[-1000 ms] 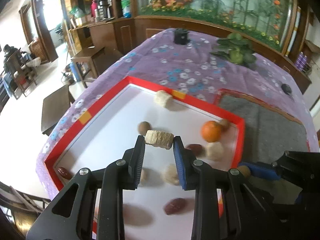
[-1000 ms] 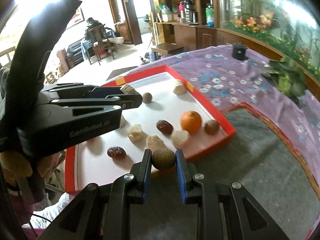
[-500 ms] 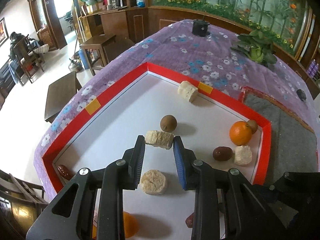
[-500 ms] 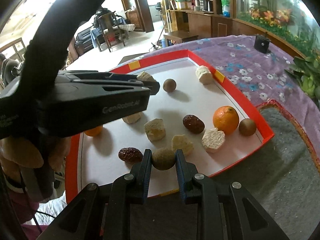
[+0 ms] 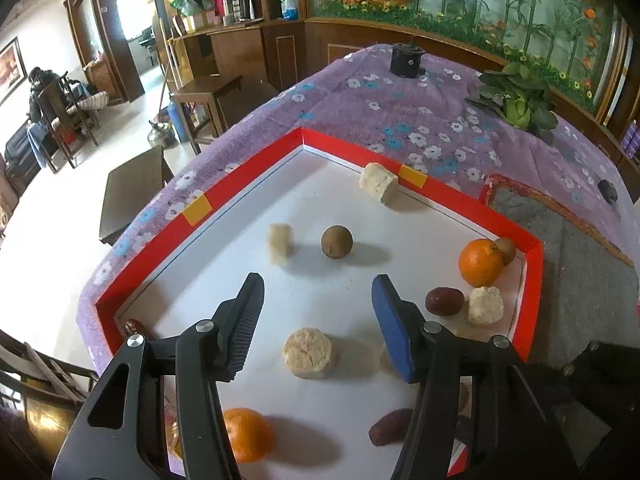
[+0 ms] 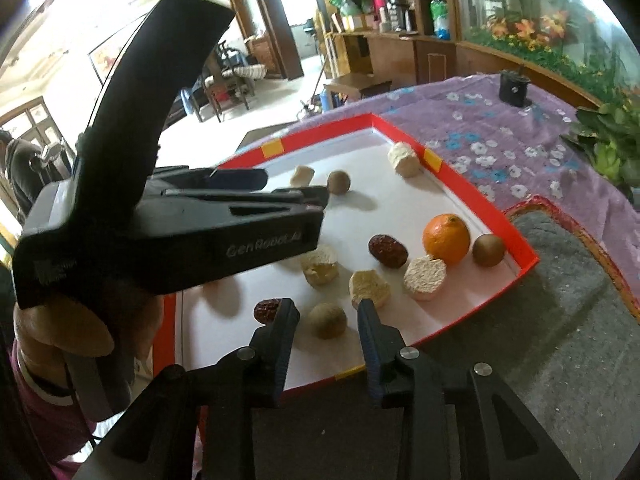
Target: Organize fruits
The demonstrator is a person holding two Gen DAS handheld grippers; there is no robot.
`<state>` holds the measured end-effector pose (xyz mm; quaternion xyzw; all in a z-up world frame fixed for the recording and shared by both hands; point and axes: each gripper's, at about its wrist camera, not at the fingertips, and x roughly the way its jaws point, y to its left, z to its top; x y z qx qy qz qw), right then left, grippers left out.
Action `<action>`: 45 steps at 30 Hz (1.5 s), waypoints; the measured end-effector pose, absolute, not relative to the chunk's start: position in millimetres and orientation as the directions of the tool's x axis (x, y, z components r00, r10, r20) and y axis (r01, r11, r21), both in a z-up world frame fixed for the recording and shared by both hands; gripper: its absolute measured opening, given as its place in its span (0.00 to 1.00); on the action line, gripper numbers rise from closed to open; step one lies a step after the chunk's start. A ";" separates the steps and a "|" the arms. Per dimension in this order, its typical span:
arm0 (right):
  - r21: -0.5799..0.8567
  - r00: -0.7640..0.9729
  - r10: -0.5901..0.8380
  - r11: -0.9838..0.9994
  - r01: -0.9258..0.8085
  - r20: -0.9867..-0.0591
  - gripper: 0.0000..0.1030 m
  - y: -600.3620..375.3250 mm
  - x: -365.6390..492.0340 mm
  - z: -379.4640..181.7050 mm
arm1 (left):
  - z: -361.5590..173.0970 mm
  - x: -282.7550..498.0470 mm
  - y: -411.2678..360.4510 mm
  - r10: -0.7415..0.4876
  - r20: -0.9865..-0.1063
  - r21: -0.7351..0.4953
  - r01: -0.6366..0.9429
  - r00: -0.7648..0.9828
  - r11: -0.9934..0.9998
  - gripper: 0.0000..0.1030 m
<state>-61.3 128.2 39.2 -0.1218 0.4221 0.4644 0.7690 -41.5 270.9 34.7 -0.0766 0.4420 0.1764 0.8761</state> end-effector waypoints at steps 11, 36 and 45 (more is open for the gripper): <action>0.194 0.359 0.600 0.663 -0.723 -0.714 0.49 104.9 -61.6 45.0 | 47.1 -71.6 255.4 0.261 -0.765 -0.006 -0.411 0.589 0.911 0.55; 0.201 0.463 0.565 0.755 -0.624 -0.683 0.63 91.7 -60.4 35.0 | 44.9 -106.2 236.6 0.341 -0.712 0.033 -0.456 0.613 0.889 0.55; 0.192 0.471 0.542 0.772 -0.606 -0.696 0.63 86.4 -53.8 31.9 | 45.1 -99.3 232.7 0.315 -0.703 0.029 -0.417 0.638 0.909 0.55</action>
